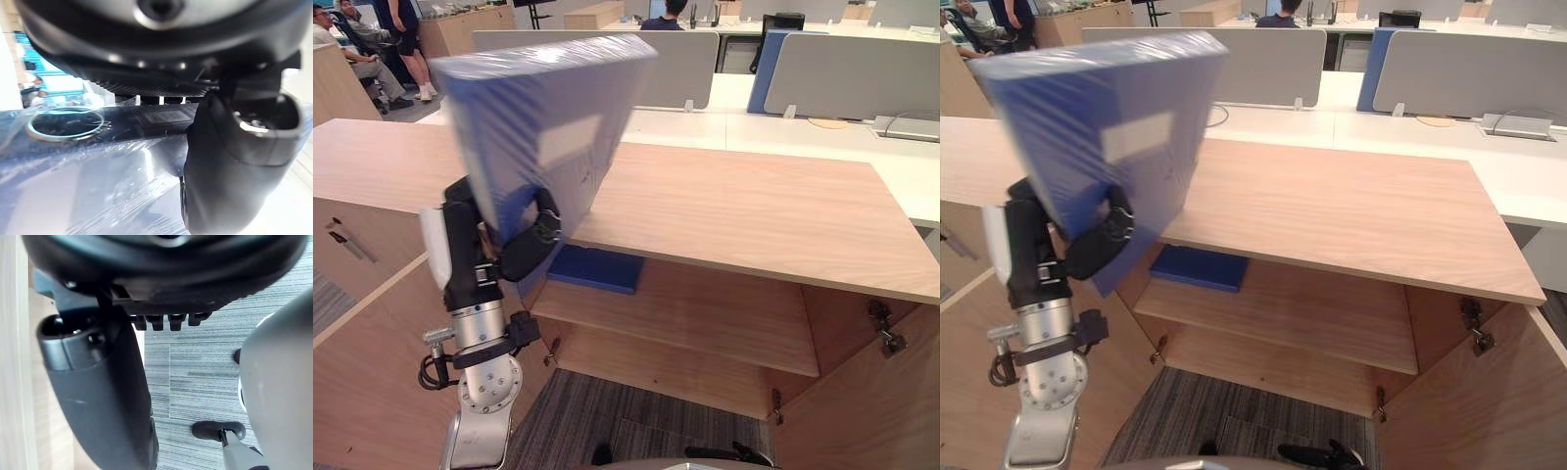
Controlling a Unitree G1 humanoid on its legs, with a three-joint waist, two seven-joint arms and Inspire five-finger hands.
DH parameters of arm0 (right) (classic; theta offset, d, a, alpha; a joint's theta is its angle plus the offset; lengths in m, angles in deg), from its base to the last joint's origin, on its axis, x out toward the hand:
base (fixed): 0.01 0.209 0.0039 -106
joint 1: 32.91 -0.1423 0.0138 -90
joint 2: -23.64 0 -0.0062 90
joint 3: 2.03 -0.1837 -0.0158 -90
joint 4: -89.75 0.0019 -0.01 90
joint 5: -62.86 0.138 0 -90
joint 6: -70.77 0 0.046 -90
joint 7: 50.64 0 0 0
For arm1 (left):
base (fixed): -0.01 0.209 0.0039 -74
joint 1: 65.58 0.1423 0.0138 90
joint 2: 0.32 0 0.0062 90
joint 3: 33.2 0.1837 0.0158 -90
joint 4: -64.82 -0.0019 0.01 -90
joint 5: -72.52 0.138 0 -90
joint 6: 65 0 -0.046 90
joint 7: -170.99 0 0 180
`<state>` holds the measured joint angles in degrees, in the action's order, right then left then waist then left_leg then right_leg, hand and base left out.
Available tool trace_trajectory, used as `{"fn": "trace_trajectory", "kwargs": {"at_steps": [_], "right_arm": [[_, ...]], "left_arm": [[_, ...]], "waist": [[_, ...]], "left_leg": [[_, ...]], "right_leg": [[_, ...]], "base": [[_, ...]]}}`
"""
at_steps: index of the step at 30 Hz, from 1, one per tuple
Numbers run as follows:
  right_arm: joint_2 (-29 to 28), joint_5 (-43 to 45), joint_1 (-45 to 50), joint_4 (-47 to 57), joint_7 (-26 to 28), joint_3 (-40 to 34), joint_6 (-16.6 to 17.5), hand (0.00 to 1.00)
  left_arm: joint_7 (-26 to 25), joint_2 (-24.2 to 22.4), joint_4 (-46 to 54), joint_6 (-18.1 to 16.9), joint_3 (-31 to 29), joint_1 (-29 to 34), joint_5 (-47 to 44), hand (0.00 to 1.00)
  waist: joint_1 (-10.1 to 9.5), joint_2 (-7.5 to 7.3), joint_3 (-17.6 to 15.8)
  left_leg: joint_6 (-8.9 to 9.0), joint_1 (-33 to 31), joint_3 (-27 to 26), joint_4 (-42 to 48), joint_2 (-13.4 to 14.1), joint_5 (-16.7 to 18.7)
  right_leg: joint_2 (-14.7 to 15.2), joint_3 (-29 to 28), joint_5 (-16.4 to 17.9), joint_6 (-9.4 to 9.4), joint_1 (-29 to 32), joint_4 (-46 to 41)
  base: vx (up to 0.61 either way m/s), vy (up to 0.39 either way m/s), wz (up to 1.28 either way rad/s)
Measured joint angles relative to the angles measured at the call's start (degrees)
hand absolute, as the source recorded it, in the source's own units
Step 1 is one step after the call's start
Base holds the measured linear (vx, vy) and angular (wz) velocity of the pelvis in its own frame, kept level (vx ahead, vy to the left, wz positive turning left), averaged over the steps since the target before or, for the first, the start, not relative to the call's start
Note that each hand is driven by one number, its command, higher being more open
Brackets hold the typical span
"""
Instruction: Walk over to the cabinet, pick up the folder, carry it to the office cabinet, place the folder inside the office cabinet, then close the office cabinet door
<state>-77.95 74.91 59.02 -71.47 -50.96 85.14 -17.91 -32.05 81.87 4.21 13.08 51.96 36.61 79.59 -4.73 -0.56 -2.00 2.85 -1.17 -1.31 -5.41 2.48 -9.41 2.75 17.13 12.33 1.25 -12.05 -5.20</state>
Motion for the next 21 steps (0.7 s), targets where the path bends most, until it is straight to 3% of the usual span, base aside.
{"fn": "trace_trajectory", "kwargs": {"at_steps": [4, 8, 15, 17, 21], "right_arm": [[-0.8, 8.0, 7.9, 14.8, -0.7, -1.0, 0.2, 1.00], [-5.2, 10.5, 18.6, 37.9, -4.0, -3.8, -0.2, 1.00], [-10.7, 7.2, 25.7, 73.9, -12.8, -5.0, -0.7, 1.00], [-11.1, 1.1, 26.3, 86.0, -14.8, -5.0, -0.7, 1.00], [-10.9, -8.5, 25.8, 98.3, -17.6, -5.0, -0.6, 1.00]], "left_arm": [[3.5, -4.6, 2.8, -0.8, -2.9, 3.3, -21.1, 0.00], [8.8, -7.5, 4.7, -2.4, -2.9, 6.7, -43.3, 0.00], [13.4, -8.1, 5.4, -0.9, 1.2, 9.8, -52.1, 0.00], [14.3, -8.3, 5.4, 0.0, 2.5, 10.6, -52.7, 0.00], [15.5, -8.3, 5.4, 0.8, 5.2, 11.4, -52.6, 0.00]], "waist": [[1.29, -0.19, -0.1], [3.40, -0.47, -0.1], [5.19, -0.42, 1.5], [5.30, -0.18, 1.9], [5.47, 0.16, 3.0]], "left_leg": [[-0.29, -0.1, -1.8, 0.0, 0.6, -0.1], [-0.10, 0.2, -4.5, 0.0, 1.6, -0.1], [0.27, 1.3, -9.3, 0.3, 3.0, 0.9], [0.41, 2.1, -10.9, 0.3, 3.3, 1.3], [0.83, 2.3, -12.3, 0.4, 3.6, 1.8]], "right_leg": [[-0.3, -1.9, -0.5, -0.36, 1.0, -0.1], [-0.6, -4.5, -1.2, -0.46, 1.9, 0.2], [-0.9, -8.9, -2.0, 0.05, 3.2, 0.3], [-0.9, -10.5, -2.0, 0.11, 3.3, 0.1], [-1.1, -12.2, -2.0, 0.13, 3.8, 0.1]], "base": [[-0.08, 0.016, -0.25], [-0.04, -0.002, -0.32], [-0.01, -0.004, -0.37], [0.02, -0.004, -0.36], [0.02, -0.007, -0.23]]}}
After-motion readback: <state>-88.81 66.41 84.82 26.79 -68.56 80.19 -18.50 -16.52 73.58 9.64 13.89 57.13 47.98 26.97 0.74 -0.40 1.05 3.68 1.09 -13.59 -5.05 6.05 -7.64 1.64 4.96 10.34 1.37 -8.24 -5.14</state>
